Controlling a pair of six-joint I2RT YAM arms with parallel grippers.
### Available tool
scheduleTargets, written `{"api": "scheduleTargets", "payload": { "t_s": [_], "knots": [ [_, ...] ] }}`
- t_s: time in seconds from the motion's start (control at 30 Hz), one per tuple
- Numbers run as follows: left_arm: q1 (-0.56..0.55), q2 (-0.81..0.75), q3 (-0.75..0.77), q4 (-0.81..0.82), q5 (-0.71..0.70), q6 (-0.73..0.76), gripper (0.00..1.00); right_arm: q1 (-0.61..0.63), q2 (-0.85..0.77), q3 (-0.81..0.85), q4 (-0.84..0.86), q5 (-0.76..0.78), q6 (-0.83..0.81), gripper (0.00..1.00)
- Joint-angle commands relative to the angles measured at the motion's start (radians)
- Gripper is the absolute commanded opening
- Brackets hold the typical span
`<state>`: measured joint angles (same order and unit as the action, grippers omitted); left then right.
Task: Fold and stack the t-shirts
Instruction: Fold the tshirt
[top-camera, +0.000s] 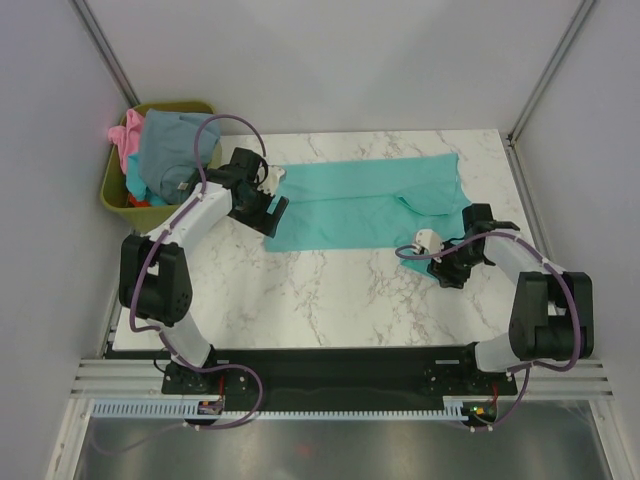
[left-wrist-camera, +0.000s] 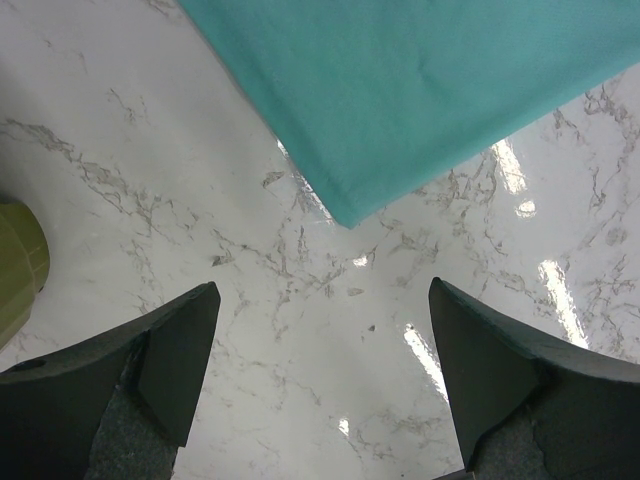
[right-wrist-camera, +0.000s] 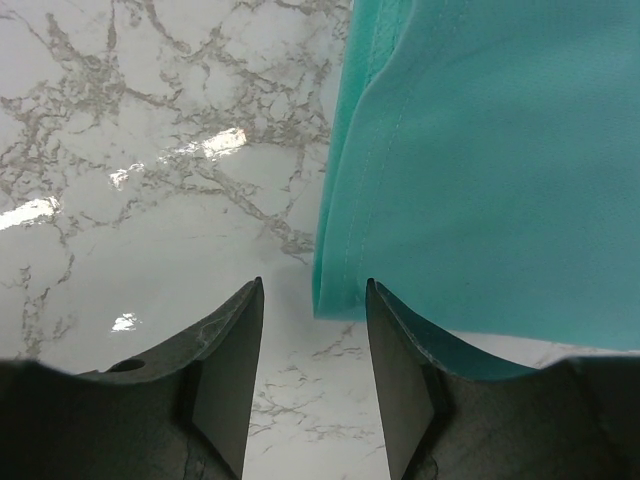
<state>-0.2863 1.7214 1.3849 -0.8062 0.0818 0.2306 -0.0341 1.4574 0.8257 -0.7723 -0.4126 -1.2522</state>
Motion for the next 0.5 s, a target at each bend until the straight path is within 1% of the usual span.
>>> {"api": "scheduleTargets", "payload": {
  "t_s": [0.0, 0.3, 0.4, 0.43, 0.47],
  "knots": [
    [0.004, 0.0, 0.022, 0.006, -0.004, 0.033, 0.94, 0.016, 0.014, 0.026, 0.01, -0.003, 0.002, 0.54],
    [0.009, 0.003, 0.016, 0.006, -0.004, 0.033, 0.94, 0.019, 0.027, 0.018, 0.039, 0.028, 0.004, 0.49],
    [0.01, -0.005, 0.003, 0.006, -0.004, 0.033, 0.94, 0.019, 0.031, 0.01, 0.054, 0.041, 0.004, 0.38],
    [0.012, -0.005, -0.001, 0.006, -0.004, 0.033, 0.94, 0.019, 0.038, 0.01, 0.057, 0.041, 0.01, 0.28],
    [0.01, -0.009, -0.003, 0.006, -0.004, 0.033, 0.94, 0.02, 0.041, 0.015, 0.059, 0.044, 0.013, 0.24]
  ]
}}
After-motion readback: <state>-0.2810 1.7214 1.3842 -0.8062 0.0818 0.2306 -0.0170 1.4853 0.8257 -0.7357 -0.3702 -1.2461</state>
